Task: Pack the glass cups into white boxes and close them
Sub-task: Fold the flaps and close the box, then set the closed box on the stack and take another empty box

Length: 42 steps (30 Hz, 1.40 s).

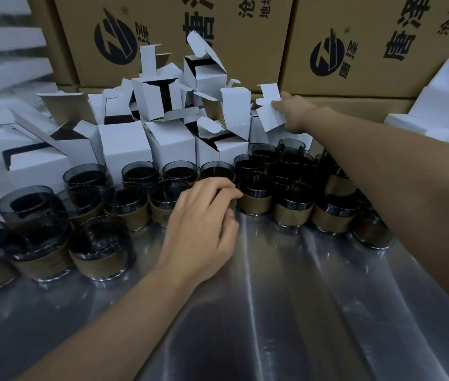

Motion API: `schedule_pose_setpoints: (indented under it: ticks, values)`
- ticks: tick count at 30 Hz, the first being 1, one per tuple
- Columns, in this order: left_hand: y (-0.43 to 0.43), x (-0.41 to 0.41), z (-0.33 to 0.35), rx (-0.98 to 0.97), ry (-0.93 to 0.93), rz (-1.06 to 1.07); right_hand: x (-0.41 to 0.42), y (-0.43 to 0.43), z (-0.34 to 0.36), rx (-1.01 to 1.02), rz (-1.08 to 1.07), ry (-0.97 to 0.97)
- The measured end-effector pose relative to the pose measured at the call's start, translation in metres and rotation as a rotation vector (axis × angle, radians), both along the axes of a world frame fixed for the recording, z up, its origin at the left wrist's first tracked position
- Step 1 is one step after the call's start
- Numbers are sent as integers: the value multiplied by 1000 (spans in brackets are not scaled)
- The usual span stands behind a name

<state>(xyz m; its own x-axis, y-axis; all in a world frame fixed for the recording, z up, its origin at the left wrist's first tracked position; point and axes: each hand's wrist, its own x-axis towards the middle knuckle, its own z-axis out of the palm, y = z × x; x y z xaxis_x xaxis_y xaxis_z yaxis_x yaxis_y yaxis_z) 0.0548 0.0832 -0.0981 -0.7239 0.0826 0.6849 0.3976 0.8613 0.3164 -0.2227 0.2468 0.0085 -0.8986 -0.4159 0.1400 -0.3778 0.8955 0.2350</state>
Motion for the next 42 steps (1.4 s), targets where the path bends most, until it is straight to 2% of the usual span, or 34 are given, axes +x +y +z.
schedule_pose_setpoints:
  ticks: [5, 11, 17, 23, 25, 30, 35, 42]
  values:
    - [0, 0, 0, 2, -8, -1, 5, -9, 7, 38, 4, -63]
    - [-1, -2, -2, 10, -7, 3, 6, -8, -7, 146, -115, -180]
    - [-1, -3, -2, -5, -1, 9, 21, -7, 8, 68, -133, -307]
    - [-3, -3, -4, -1, -22, 41, 60, -36, 32, -207, 6, -159]
    - [-4, -3, -4, -1, -27, 49, 77, -47, 36, -329, 63, -190]
    - [-2, -2, -3, -12, -36, 80, 122, -68, 19, -474, 111, -297]
    - [-2, -2, 0, -45, -36, 101, 138, -71, -13, -839, 214, -398]
    - [2, -2, -1, 20, -12, 76, 134, -66, -35, -974, 136, -264]
